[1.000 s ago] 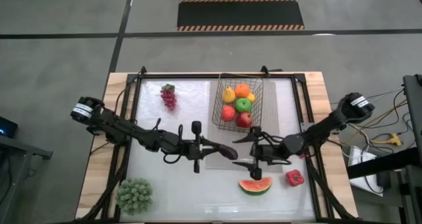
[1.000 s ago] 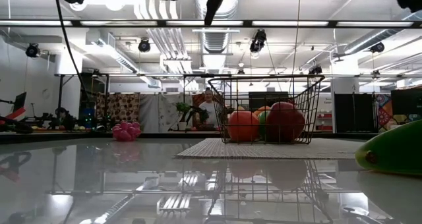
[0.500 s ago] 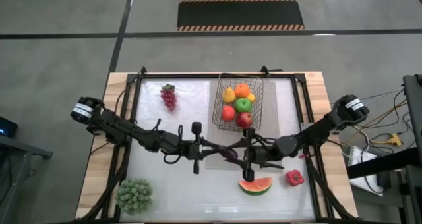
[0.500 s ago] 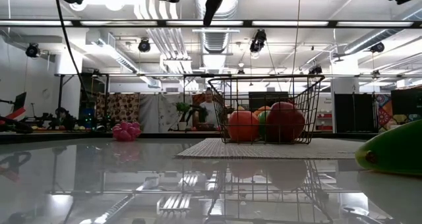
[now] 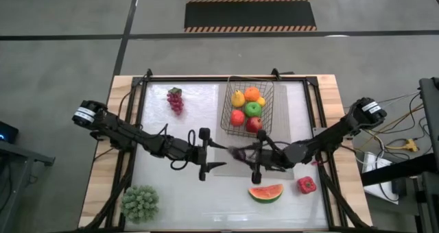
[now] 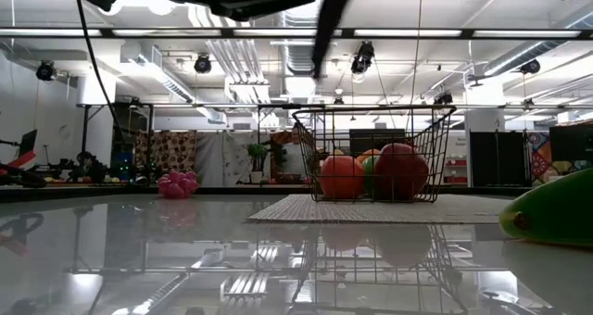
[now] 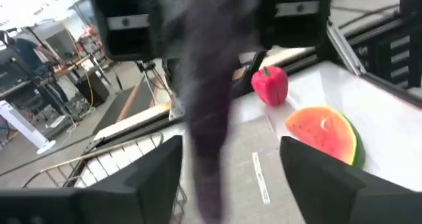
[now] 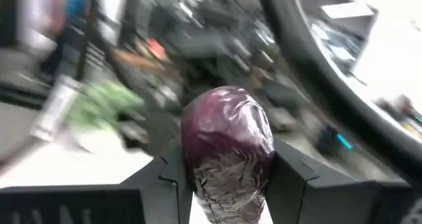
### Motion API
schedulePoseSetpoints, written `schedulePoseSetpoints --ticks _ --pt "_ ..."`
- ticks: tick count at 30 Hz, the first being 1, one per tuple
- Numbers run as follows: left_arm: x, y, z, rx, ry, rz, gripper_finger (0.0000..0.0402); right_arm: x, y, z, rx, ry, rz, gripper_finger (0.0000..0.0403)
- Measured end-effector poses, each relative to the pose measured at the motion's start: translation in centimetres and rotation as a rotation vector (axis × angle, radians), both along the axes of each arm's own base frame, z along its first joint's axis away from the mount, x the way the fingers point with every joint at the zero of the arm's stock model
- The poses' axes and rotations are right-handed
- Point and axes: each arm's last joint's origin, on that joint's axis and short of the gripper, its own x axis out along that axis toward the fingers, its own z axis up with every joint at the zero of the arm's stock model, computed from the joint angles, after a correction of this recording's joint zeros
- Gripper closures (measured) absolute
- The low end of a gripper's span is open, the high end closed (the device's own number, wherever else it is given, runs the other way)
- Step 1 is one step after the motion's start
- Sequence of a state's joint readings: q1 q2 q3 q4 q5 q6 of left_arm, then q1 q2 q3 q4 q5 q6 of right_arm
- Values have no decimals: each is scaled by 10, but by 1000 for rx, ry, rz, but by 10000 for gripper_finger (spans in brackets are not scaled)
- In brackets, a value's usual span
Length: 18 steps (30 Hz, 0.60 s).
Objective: Build produce basket
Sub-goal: Put the eggplant into the wire basket
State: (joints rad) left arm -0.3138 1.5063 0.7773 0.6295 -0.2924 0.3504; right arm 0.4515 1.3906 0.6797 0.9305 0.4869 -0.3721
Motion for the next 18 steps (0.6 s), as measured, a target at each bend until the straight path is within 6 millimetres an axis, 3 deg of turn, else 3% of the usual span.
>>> schedulePoseSetpoints --ticks 3,8,18 --pt "-3 1 1 5 25 12 141 -4 -8 -1 10 94 -173 274" --pt "-3 3 0 14 33 62 133 -9 -26 10 39 170 -379 276" --pt "-1 10 2 17 21 112 132 2 -104 40 93 191 -666 278"
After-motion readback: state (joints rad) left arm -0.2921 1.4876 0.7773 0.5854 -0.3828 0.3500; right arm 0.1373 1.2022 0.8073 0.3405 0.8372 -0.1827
